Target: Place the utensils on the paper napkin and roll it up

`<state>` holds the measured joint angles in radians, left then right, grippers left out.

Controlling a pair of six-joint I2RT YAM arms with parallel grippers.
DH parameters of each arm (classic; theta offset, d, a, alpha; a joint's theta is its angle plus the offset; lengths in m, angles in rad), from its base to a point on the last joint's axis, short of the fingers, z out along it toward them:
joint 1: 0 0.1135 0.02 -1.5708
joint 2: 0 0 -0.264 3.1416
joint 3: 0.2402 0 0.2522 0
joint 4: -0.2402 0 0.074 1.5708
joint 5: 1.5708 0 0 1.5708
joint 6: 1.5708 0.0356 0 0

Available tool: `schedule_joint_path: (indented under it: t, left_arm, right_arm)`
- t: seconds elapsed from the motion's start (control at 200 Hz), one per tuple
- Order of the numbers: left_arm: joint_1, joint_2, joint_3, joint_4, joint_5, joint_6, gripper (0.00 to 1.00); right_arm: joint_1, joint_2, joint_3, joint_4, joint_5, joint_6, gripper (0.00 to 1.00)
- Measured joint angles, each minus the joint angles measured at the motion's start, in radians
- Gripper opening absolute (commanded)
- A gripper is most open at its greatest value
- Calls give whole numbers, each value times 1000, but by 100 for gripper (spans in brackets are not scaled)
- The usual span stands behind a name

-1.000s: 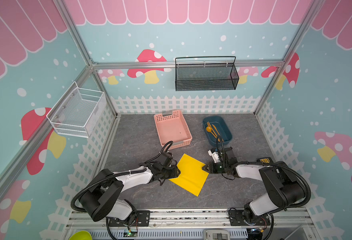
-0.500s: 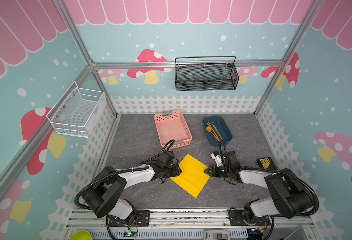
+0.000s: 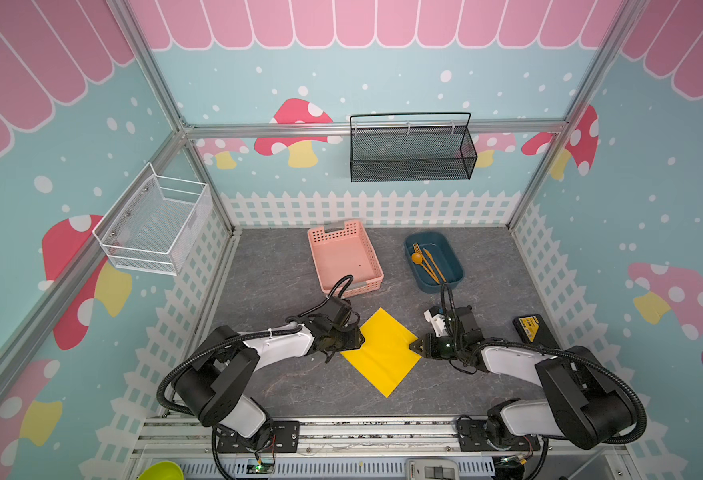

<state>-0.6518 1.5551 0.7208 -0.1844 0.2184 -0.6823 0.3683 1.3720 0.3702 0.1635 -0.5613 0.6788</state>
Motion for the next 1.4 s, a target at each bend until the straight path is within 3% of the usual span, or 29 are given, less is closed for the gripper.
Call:
schedule_joint_path:
  t: [0.295, 0.605, 0.765, 0.936, 1.171, 1.401]
  left_arm:
    - [80, -69, 20, -95, 9, 44, 54]
    - [282, -352, 84, -225, 45, 122, 57]
    - [430, -445, 125, -292, 55, 192, 58]
    - [551, -444, 150, -331, 75, 272, 58]
    - [610, -391, 168, -343, 80, 385, 58]
    - [694, -365, 168, -341, 118, 410, 58]
  right_arm:
    - [0, -51, 76, -124, 56, 3, 32]
    - [-9, -40, 417, -319, 140, -111, 32]
    - [-50, 82, 641, -409, 197, -199, 32]
    - [-114, 238, 832, -480, 224, -271, 32]
    - [-192, 415, 1048, -571, 243, -354, 26]
    - [-205, 581, 1234, -651, 311, -435, 24]
